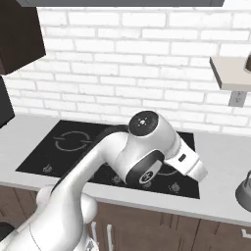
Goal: Pick the kettle from the counter and place it on a stove burner. Then turn the burner on.
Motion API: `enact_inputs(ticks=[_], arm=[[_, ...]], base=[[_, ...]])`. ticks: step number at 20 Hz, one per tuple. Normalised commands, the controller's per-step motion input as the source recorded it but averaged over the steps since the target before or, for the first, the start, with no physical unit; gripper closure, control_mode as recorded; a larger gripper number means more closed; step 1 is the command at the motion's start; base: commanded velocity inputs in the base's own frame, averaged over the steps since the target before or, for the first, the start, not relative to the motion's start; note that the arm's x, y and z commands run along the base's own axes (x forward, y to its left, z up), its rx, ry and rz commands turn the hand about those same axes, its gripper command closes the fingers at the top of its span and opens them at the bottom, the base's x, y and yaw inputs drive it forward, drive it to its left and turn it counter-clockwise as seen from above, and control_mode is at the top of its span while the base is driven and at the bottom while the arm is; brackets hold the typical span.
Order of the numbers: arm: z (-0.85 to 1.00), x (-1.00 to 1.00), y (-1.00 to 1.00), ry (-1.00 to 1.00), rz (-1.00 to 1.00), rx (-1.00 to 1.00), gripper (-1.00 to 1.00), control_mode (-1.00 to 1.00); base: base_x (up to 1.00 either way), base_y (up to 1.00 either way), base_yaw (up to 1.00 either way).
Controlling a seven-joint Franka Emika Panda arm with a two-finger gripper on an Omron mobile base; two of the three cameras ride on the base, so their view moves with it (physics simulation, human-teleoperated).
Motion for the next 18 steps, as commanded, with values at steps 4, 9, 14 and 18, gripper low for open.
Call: enact_inputs(ticks=[4, 9, 14, 18], arm=[[-0.07, 0.07, -1.00, 0.10, -0.35, 0.11, -1.00, -1.00], [-0.13, 0.15, -1.00, 0.14, -0.32, 0.15, -1.00, -1.00], [-0.09, 0.27, -1.00, 0.14, -0.28, 0.19, -1.00, -1.00], [-0.13, 0.21, -0.69, 0.00, -0.11, 0.04, -1.00, -1.00]], base=[[0.00, 0.00, 0.00], [0.00, 0.00, 0.00], [0.00, 0.00, 0.00], [0.00, 0.00, 0.00]])
